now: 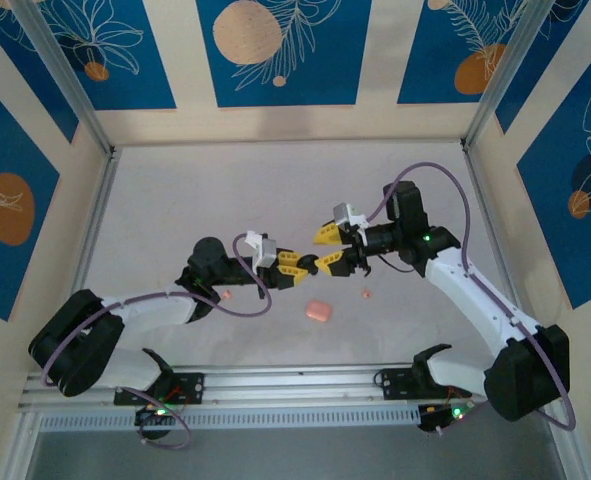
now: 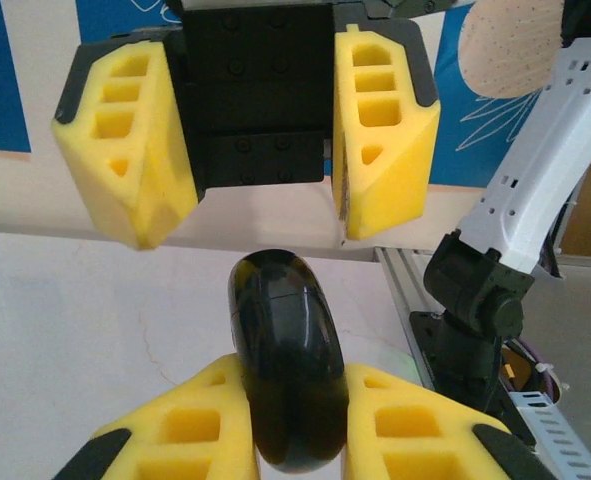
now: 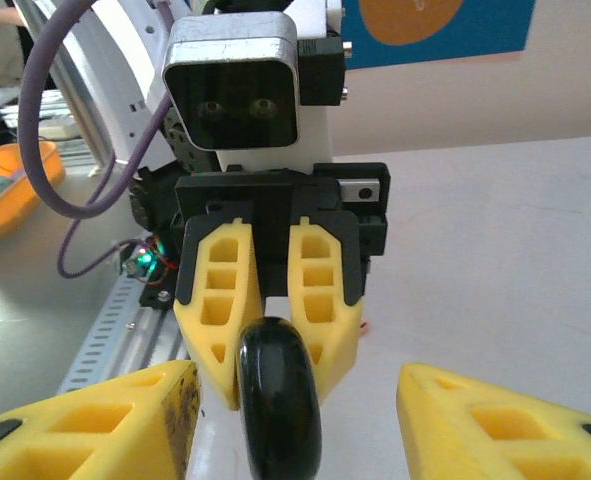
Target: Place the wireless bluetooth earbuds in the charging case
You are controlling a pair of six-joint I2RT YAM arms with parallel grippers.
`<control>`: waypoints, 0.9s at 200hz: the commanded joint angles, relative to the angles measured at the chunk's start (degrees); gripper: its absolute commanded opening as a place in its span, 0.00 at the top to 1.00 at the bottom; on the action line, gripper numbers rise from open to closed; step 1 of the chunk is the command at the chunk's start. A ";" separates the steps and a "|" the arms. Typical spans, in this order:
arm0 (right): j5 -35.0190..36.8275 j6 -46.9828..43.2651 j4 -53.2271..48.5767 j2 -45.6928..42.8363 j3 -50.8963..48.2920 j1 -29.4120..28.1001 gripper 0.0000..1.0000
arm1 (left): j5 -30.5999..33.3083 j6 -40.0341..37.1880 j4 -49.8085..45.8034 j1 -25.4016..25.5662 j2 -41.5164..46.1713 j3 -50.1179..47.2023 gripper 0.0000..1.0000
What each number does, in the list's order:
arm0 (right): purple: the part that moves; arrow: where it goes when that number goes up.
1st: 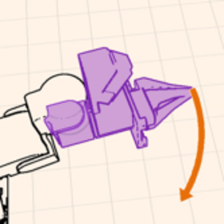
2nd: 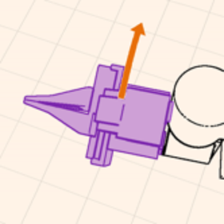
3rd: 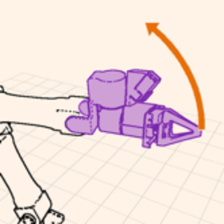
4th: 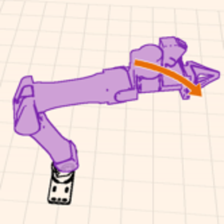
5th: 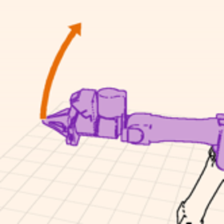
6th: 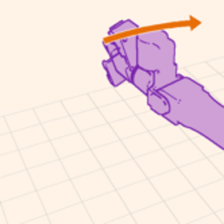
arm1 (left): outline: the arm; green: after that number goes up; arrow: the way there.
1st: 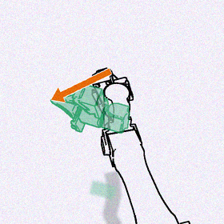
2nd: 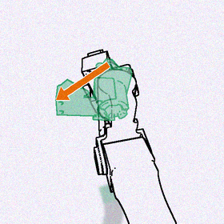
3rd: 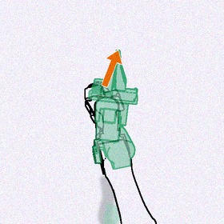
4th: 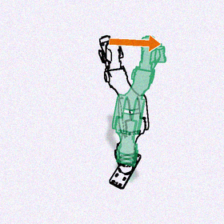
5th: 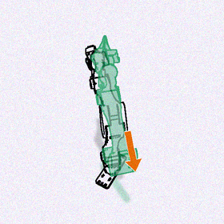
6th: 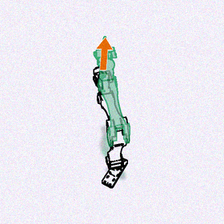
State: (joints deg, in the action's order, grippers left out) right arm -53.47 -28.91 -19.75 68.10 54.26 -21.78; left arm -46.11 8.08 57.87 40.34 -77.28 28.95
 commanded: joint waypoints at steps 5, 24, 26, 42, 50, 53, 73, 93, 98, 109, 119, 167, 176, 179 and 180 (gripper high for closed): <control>-3.51 -5.97 -8.09 1.96 3.06 -0.49 0.47 | -2.15 0.20 1.74 -0.53 2.00 1.46 0.82; -4.58 -7.53 -8.84 2.55 3.32 -0.77 0.50 | -1.73 0.34 2.19 -0.54 2.45 1.29 0.82; -4.70 -7.58 -8.89 2.50 3.36 -0.78 0.50 | -1.67 0.36 2.19 -0.53 2.52 1.29 0.82; -4.87 -8.49 -8.99 2.89 3.22 -1.03 0.52 | -1.54 0.33 2.25 -0.53 2.73 1.25 0.82; -4.54 -8.45 -8.99 3.17 3.26 -1.20 0.53 | -1.53 0.44 2.25 -0.53 2.79 1.35 0.82; -4.43 -8.45 -8.99 3.30 3.30 -1.22 0.54 | -1.53 0.38 2.21 -0.55 2.82 1.37 0.82; -3.44 -8.44 -9.11 3.86 3.65 -1.76 0.56 | -1.66 0.50 2.34 -0.54 2.83 1.54 0.83; -2.80 -8.59 -9.26 4.27 3.99 -1.86 0.61 | -1.62 0.53 2.34 -0.52 2.83 1.55 0.82; -2.71 -8.74 -9.42 4.35 4.09 -1.87 0.63 | -1.63 0.46 2.34 -0.53 2.79 1.53 0.83; -2.55 -9.06 -9.92 4.35 4.35 -1.89 0.67 | -1.53 0.50 2.33 -0.52 2.85 1.46 0.83; -2.38 -9.30 -10.34 4.40 4.53 -1.92 0.71 | -1.51 0.47 2.34 -0.57 2.92 1.37 0.83; 6.14 -11.80 -14.32 2.21 5.57 -1.84 0.78 | 3.35 -6.13 -5.86 -0.52 5.03 0.67 0.52; 10.23 -12.82 -15.83 1.60 5.90 -1.94 0.79 | 4.60 -9.82 -10.74 -0.52 5.95 0.88 0.47; 11.65 -13.14 -16.33 1.45 6.06 -2.04 0.78 | 4.86 -11.18 -12.92 -0.52 6.29 1.11 0.46; 12.17 -13.21 -16.44 1.39 6.09 -2.08 0.78 | 4.96 -11.65 -13.51 -0.57 6.40 1.20 0.45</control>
State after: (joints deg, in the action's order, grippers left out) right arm -50.19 -38.96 -31.24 71.66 58.24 -23.53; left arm -44.05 5.10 54.35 40.23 -73.76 28.99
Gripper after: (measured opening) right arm 0.222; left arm 0.499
